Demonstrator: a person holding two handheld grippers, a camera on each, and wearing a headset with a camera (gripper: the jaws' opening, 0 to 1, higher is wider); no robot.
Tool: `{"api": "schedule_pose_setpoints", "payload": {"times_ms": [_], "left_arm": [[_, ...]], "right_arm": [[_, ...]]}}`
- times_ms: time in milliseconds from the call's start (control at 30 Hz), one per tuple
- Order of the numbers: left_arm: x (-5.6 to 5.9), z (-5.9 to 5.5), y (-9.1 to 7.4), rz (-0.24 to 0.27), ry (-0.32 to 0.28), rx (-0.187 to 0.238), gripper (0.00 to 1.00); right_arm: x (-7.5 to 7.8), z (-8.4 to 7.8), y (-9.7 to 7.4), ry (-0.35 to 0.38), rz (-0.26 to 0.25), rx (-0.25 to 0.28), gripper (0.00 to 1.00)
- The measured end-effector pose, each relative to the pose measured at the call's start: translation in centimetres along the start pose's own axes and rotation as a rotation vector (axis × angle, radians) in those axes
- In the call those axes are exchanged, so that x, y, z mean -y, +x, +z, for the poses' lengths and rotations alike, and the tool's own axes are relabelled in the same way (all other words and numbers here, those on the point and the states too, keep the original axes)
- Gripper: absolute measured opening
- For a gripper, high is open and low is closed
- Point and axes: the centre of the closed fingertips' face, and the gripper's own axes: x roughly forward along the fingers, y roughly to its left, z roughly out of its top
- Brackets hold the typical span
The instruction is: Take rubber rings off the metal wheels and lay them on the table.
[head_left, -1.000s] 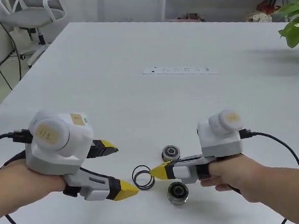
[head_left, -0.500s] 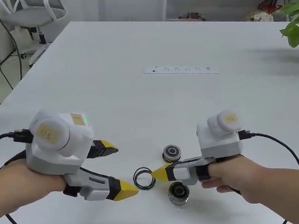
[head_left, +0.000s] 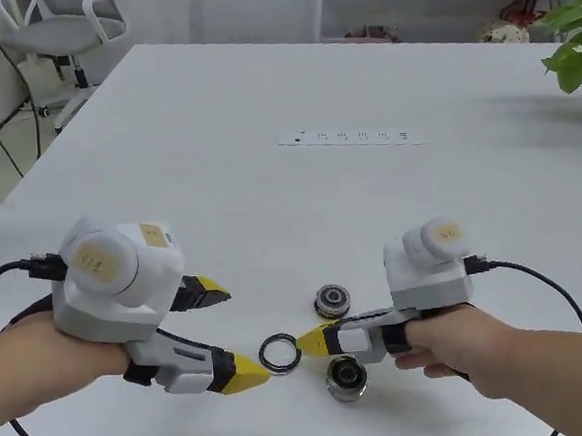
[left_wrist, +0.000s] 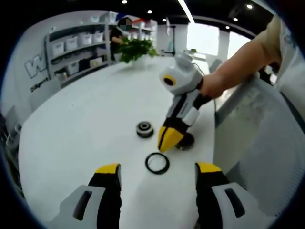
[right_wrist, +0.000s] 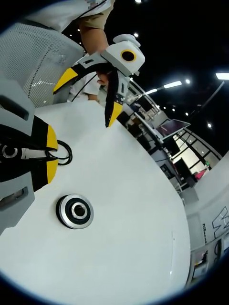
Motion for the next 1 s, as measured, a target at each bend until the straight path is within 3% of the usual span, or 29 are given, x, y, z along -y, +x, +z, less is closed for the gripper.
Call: {"api": "schedule_pose_setpoints", "payload": {"times_ms": [367,1000], "left_arm": [[-0.2,0.4,0.0,0.002,0.001,-0.002,0.63],[-2.3,3.3,0.7,0.021,0.012,0.025,0.62]], "right_arm": [[0.1,1.0,-0.7,-0.013,-0.006,0.025,0.05],[1.6,4.2,-3.9,-0.057,-0.053,0.111,0.11]]}}
